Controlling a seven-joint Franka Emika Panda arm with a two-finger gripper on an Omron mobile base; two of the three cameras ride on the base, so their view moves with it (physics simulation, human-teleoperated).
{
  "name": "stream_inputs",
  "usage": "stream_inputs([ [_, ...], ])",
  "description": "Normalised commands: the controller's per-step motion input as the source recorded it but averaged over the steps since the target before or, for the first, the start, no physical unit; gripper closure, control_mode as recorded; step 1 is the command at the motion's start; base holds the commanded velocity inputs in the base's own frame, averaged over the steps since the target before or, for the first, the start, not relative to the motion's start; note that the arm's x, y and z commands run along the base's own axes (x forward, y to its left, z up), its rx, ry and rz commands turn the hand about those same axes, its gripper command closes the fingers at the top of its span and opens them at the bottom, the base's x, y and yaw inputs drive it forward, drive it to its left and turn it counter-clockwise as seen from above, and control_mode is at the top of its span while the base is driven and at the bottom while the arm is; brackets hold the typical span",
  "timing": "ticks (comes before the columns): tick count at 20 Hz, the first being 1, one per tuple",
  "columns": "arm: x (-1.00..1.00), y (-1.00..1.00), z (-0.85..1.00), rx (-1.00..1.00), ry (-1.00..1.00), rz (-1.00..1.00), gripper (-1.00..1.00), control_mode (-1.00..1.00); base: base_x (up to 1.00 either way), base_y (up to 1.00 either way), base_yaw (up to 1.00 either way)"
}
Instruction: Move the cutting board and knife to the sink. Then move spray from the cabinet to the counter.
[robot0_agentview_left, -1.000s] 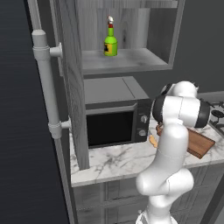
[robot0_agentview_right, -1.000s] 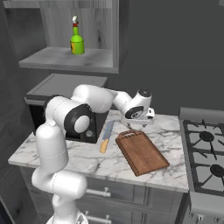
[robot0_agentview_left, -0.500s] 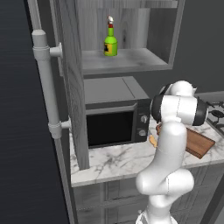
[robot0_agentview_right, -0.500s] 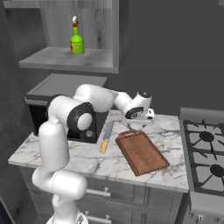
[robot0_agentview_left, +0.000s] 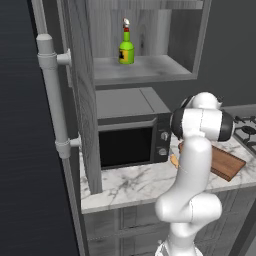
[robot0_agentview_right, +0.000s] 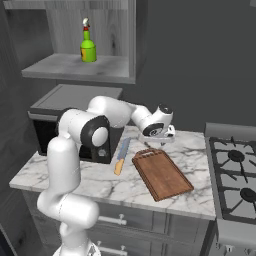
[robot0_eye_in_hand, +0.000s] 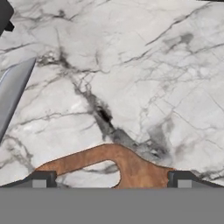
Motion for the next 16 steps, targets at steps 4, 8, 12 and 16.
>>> stream_inputs([
  [4,0.2,0.0,-0.06,0.06,0.0,0.08,-1.0,-1.0,0.0,0.0,0.0],
  [8,0.21,0.0,-0.08,0.06,0.0,0.07,-1.0,-1.0,0.0,0.0,0.0],
  [12,0.22,0.0,-0.09,0.04,0.0,0.06,-1.0,-1.0,0.0,0.0,0.0],
  [16,0.17,0.0,-0.14,0.04,0.0,0.06,-1.0,-1.0,0.0,0.0,0.0],
])
